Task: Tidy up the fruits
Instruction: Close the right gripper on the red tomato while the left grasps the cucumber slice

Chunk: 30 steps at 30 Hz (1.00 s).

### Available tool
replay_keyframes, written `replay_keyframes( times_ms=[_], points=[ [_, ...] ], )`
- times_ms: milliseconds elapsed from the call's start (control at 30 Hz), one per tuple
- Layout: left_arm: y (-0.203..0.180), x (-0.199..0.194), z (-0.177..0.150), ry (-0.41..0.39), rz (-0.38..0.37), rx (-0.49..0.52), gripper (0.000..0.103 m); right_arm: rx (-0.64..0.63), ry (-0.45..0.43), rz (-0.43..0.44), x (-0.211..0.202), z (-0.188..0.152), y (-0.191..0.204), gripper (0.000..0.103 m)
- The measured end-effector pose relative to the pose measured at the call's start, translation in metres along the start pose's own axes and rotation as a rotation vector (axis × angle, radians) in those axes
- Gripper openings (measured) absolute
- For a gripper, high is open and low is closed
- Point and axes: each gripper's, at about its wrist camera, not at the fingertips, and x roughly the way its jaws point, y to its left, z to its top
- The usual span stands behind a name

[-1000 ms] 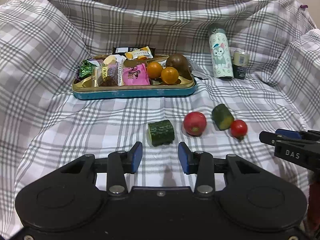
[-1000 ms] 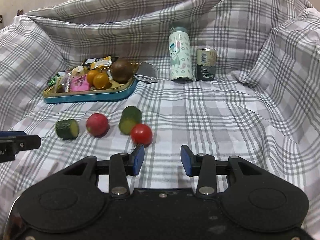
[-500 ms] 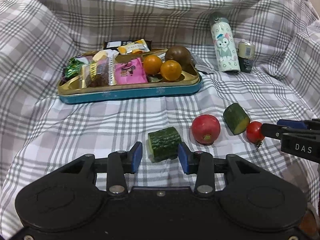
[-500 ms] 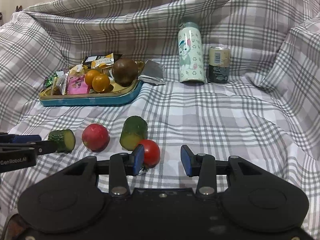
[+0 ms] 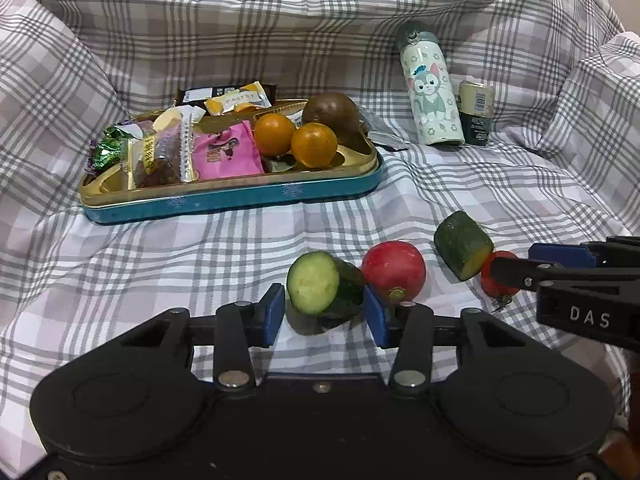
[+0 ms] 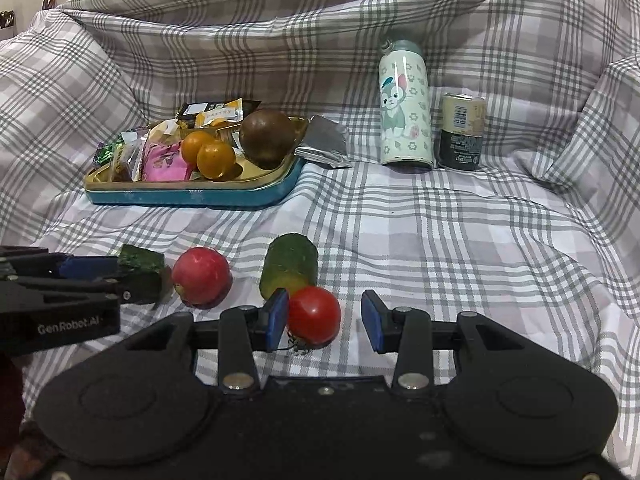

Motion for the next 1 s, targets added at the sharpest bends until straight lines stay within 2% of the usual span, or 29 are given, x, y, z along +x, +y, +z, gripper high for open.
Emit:
replay_keyframes(
  times_ms=[167, 400, 567, 767, 933, 1000],
  points=[
    [0.002, 0.003, 0.001, 0.000, -0.011, -0.027, 0.053, 0.010, 0.011, 0.020, 0.002, -0.001, 0.002, 0.043],
    [0.014, 0.008, 0.006, 0.012, -0.051, -0.131, 0.053, 0.013, 0.035, 0.019, 0.008, -0.001, 0.003, 0.043],
    [0.016, 0.008, 0.007, 0.005, -0.054, -0.154, 0.053, 0.044, 0.050, 0.020, 0.012, 0.000, 0.000, 0.043],
    [0.019, 0.000, 0.007, -0.046, -0.020, -0.158, 0.054, 0.024, 0.062, 0.006, 0.017, -0.002, 0.005, 0.043],
    [0.029, -0.005, 0.008, -0.089, 0.055, -0.203, 0.051, -0.013, 0.052, -0.004, 0.016, -0.004, 0.010, 0.043],
    [0.034, -0.004, 0.009, -0.087, 0.061, -0.226, 0.051, -0.017, 0.052, -0.008, 0.016, -0.004, 0.010, 0.043]
  ],
)
